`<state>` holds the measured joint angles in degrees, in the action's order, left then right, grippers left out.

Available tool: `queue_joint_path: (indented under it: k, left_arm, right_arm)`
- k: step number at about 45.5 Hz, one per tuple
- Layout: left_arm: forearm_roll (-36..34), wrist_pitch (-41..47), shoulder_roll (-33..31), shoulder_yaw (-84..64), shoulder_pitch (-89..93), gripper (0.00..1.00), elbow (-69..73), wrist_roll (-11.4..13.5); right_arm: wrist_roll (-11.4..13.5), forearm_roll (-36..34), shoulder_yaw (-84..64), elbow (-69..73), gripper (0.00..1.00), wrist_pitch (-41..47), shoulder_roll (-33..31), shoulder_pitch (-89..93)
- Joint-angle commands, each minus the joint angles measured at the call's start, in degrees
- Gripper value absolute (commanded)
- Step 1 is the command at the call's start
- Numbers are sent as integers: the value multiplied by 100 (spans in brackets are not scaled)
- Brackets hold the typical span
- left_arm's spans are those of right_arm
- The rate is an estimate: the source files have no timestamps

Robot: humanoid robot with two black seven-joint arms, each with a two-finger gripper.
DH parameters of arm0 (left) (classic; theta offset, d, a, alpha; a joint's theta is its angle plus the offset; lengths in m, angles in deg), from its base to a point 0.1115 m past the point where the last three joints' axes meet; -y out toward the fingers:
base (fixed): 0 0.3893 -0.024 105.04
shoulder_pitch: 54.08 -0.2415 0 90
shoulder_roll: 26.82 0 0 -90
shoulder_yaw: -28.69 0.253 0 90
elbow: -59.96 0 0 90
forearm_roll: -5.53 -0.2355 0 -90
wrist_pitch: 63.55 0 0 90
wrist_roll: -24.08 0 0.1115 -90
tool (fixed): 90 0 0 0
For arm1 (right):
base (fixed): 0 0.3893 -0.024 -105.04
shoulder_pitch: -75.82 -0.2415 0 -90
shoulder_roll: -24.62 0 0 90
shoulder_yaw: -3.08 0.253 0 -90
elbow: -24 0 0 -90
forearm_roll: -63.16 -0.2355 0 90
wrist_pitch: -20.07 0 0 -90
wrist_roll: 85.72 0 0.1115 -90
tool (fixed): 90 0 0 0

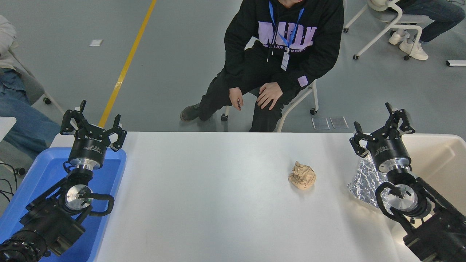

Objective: Pick up paper cup place in dustbin

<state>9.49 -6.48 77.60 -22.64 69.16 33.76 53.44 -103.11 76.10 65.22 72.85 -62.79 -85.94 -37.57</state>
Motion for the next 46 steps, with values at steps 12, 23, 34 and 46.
queue_joint_path:
  k: [12,23,34,46]
  left_arm:
    - [0,-3,0,1,7,99,0,0]
    - [0,-3,0,1,7,99,0,0]
    - [0,-11,9,1,7,99,0,0]
    - [0,-3,9,1,7,99,0,0]
  right_arm:
    - [376,-1751,-6552,274,100,261,-2838,-2791]
    - [385,-1795,-10720,327,100,358,-2857,-5419]
    - [368,-1655,-12786,476,100,1455,-2171,-6958]
    - [385,-284,-14159,582,100,3617,-1530,-8268]
